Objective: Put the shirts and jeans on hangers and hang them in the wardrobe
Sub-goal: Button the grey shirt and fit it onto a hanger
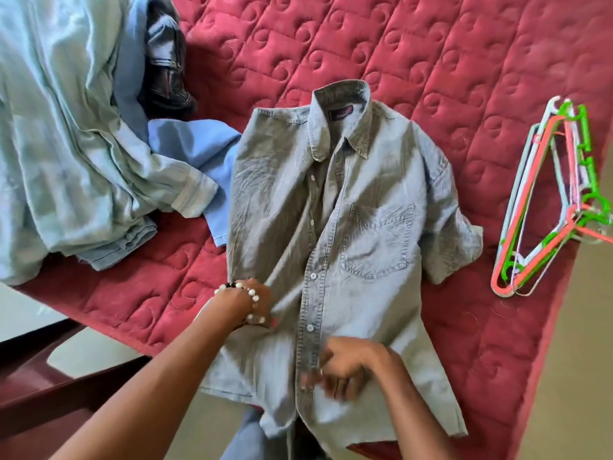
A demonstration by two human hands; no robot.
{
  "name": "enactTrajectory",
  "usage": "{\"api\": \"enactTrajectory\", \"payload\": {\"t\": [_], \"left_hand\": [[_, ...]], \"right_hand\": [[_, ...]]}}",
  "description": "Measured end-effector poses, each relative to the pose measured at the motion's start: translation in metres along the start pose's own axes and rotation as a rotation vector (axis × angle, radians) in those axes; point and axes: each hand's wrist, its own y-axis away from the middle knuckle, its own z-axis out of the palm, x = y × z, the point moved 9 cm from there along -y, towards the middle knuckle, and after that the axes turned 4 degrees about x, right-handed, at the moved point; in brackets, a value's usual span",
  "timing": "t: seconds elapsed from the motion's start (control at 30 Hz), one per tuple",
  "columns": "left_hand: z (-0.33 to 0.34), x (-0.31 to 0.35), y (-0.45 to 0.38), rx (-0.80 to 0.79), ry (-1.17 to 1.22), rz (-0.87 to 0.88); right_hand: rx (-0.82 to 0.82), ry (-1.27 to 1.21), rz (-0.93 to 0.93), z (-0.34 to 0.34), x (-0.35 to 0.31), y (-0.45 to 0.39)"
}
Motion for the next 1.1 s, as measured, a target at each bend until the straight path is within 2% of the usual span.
{"api": "enactTrajectory", "payload": {"t": [0.07, 0.2, 0.23, 0.3, 0.37, 0.43, 0.5, 0.63, 0.73, 0.8, 0.87, 0.93, 1.0, 1.03, 1.1], "left_hand": [[-0.031, 0.019, -0.002, 0.144, 0.135, 0.05], [-0.107, 0.031, 0.002, 0.68, 0.61, 0.09], [-0.115, 0.027, 0.0, 0.75, 0.706, 0.069], [-0.125, 0.023, -0.008, 0.822, 0.772, 0.025], [-0.128, 0.018, -0.017, 0.85, 0.742, -0.034], [-0.125, 0.013, -0.023, 0.885, 0.743, -0.078], [-0.122, 0.009, -0.027, 0.914, 0.777, -0.102], [-0.122, 0.005, -0.028, 0.954, 0.842, -0.126], [-0.122, 0.001, -0.031, 0.972, 0.854, -0.147], [-0.124, 0.003, -0.034, 0.962, 0.839, -0.155], [-0.126, 0.003, -0.038, 0.958, 0.816, -0.175], [-0.128, 0.002, -0.038, 0.949, 0.81, -0.199], [-0.13, 0.002, -0.036, 0.947, 0.835, -0.196], [-0.13, 0.002, -0.035, 0.949, 0.878, -0.188], [-0.131, 0.001, -0.034, 0.948, 0.979, -0.171]], "right_hand": [[0.349, 0.012, -0.138, -0.05, -0.019, -0.001], [1.155, -0.203, -0.393, -0.14, -0.061, 0.041], [1.286, -0.261, -0.431, -0.152, -0.068, 0.047], [1.409, -0.228, -0.434, -0.162, -0.085, 0.046], [1.488, 0.002, -0.266, -0.166, -0.095, 0.034], [1.502, 0.198, -0.043, -0.168, -0.091, 0.021], [1.463, 0.208, 0.07, -0.172, -0.082, 0.013], [1.536, -0.027, 0.008, -0.174, -0.066, 0.03], [1.649, -0.368, -0.103, -0.169, -0.046, 0.05], [1.657, -0.726, -0.188, -0.168, -0.027, 0.047], [1.458, -1.216, -0.253, -0.166, -0.012, 0.022], [1.225, -1.519, -0.281, -0.161, -0.01, -0.002], [1.13, -1.547, -0.296, -0.162, -0.009, -0.012], [1.143, -1.459, -0.299, -0.166, -0.009, -0.01], [1.296, -1.061, -0.26, -0.176, -0.015, 0.007]]}}
